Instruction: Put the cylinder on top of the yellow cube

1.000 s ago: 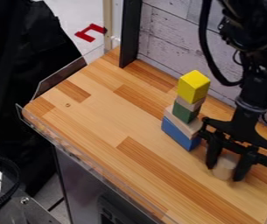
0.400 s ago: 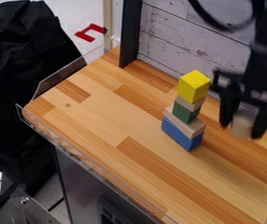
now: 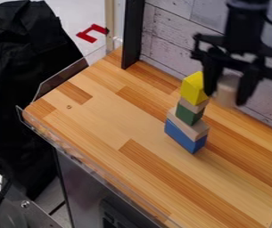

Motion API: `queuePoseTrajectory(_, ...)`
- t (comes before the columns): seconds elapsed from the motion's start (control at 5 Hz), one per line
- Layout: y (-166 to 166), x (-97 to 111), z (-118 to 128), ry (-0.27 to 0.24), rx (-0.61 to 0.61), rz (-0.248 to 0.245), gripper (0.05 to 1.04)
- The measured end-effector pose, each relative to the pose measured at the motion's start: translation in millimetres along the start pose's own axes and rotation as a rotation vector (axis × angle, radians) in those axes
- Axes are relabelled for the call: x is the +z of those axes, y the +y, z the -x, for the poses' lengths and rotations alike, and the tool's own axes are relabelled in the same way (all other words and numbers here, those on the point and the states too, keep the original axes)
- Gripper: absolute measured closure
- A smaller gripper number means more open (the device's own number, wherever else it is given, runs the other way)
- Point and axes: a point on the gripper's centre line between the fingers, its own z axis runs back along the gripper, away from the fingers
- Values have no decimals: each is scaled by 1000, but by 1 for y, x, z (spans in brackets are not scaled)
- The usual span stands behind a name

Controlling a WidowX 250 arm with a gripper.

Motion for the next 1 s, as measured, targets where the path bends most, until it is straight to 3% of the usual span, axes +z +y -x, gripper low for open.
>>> queuePoseTrajectory(0.6, 27, 12, -9, -37, 37, -5, 526)
queuePoseTrajectory(1.0, 33, 8, -20, -10, 37, -45, 527)
